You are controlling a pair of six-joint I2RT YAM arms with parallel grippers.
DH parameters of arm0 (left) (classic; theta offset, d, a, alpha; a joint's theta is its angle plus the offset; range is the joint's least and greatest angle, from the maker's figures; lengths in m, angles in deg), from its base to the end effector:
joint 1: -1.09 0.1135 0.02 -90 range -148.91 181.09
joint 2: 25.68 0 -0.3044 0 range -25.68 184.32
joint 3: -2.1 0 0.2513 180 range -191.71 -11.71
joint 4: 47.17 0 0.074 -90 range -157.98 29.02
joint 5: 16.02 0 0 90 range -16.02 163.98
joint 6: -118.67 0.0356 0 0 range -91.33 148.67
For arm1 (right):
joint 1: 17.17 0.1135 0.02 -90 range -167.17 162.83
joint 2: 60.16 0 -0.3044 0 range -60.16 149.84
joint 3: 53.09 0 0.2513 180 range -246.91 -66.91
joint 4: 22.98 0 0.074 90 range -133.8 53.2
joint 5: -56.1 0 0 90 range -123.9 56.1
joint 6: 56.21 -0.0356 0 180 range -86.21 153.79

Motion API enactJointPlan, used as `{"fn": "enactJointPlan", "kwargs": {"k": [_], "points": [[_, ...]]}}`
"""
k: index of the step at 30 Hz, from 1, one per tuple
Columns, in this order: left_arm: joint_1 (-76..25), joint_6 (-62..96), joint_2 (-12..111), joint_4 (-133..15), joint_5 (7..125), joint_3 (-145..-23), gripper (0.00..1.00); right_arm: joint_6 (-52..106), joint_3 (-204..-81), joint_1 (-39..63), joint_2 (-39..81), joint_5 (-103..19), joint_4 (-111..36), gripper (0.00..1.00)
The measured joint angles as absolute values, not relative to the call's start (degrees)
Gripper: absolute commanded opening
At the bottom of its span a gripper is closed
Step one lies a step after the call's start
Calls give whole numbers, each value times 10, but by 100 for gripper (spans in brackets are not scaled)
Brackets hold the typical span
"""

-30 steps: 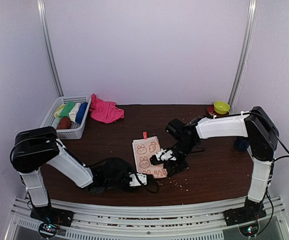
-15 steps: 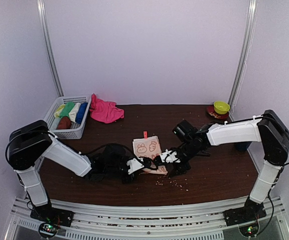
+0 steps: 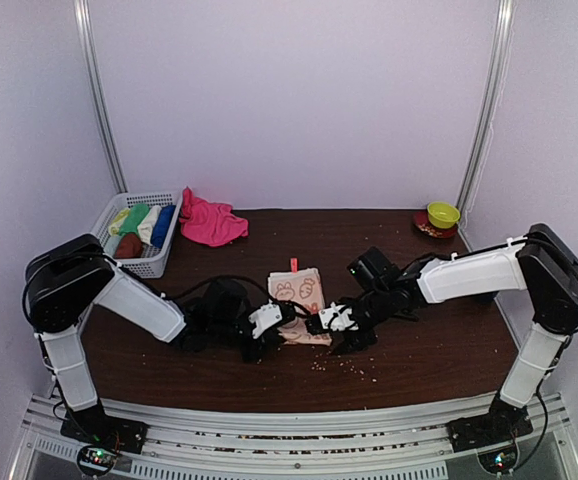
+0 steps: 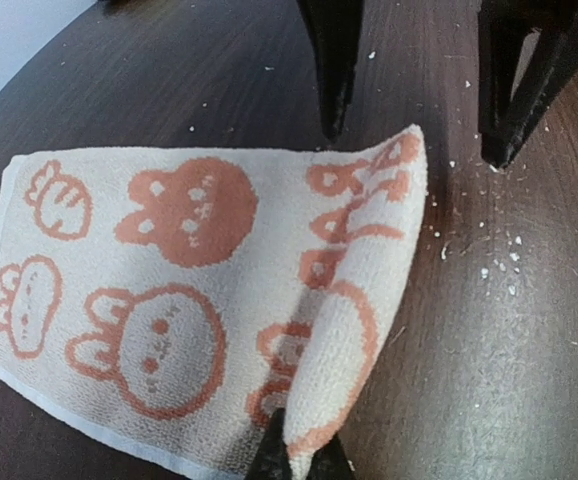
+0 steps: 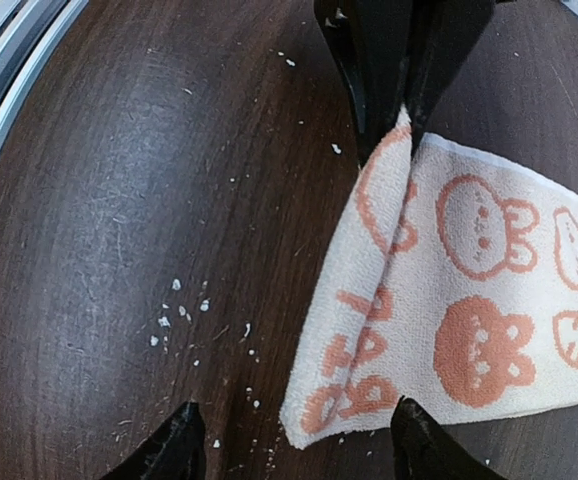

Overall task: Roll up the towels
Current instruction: Roll the towel at the center of the board.

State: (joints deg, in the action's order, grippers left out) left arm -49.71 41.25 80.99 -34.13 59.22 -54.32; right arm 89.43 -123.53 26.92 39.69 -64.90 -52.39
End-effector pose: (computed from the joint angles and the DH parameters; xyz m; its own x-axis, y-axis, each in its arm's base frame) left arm 0.2169 -0.2803 0.1463 -0.1819 0.5563 -0.8109 0.9398 0.3410 0.0231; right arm 0.2351 0.2533 0.2006 0.3036 -0.6910 -0.6560 -0.9520 -0.2486 -0.1787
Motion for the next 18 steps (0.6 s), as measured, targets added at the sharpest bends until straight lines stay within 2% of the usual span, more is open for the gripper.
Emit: {"fn": "enactJointPlan", "kwargs": {"k": [6, 13, 16, 18], "points": [[-486, 399, 821, -349, 567, -556, 0, 884, -1230, 286, 397, -619, -489, 64], [-480, 393, 824, -357, 547, -561, 0, 864, -1221, 293, 410, -570, -444, 53], [-475, 391, 824, -357, 540, -561, 0, 863, -1220, 293, 421, -556, -438, 45], [-473, 390, 825, -357, 536, -561, 0, 862, -1220, 293, 427, -551, -438, 32]]}}
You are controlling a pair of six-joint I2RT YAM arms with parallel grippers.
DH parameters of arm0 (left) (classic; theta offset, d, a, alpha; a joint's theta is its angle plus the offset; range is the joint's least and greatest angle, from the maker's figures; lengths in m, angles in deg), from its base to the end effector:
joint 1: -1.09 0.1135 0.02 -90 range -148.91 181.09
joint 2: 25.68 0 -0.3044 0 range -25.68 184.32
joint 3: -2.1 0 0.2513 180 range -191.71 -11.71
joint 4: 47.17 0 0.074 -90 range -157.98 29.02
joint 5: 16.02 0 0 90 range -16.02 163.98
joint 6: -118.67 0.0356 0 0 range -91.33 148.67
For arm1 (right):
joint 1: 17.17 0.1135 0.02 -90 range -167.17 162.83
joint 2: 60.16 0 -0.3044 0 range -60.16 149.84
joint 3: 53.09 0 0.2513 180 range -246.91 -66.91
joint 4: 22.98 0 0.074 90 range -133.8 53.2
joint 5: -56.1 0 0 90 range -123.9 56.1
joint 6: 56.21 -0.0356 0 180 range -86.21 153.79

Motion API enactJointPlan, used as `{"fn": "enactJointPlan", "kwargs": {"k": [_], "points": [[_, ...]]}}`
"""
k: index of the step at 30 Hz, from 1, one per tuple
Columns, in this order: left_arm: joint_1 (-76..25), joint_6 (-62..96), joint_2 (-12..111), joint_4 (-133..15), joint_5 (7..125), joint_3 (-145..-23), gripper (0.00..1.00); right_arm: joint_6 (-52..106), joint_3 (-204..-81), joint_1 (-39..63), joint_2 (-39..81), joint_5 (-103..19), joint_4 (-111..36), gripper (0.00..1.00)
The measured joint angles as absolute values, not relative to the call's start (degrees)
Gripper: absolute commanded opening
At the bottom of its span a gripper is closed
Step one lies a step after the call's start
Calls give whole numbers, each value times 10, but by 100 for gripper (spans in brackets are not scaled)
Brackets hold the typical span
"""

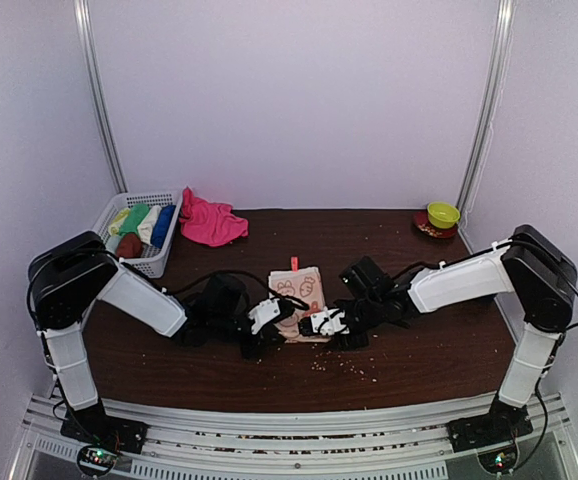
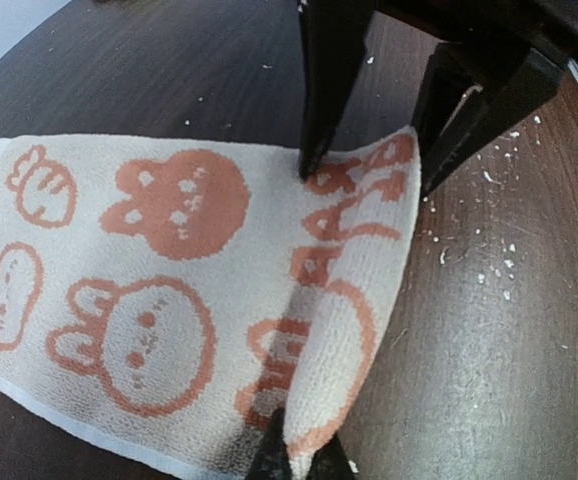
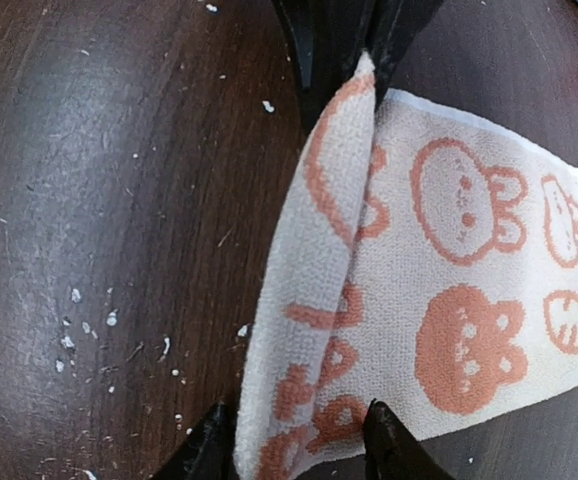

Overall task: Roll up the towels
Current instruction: Roll the towel at the center of the board.

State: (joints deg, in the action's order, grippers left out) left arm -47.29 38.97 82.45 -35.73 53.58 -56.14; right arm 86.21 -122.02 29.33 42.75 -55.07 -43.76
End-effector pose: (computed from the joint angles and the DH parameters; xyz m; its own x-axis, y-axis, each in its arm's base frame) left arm 0.2303 -0.2779 0.1438 -0.2487 0.5322 -0.8093 0.9416 0.3286 -0.0732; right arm 0.2373 0.2687 0.1822 0.3069 -0.7502 -0.5856 -0.9456 -0.1702 -0.2774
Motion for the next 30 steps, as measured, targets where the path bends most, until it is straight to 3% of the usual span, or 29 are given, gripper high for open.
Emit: {"fn": "enactJointPlan", "kwargs": {"k": [4, 7, 12, 15, 30], "points": [[-470, 388, 826, -356, 531, -561, 0, 856, -1222, 293, 436, -545, -438, 11], [-469, 388, 826, -356, 528, -561, 5, 858, -1228, 293, 440, -547, -444, 1], [-468, 386, 826, -355, 526, -559, 33, 849, -1251, 279, 441, -570, -476, 0], [-468, 384, 826, -345, 523, -552, 43, 847, -1263, 263, 441, -600, -496, 0], [-457, 362, 816, -327, 525, -540, 45, 833, -1377, 213, 516, -712, -645, 0]]}}
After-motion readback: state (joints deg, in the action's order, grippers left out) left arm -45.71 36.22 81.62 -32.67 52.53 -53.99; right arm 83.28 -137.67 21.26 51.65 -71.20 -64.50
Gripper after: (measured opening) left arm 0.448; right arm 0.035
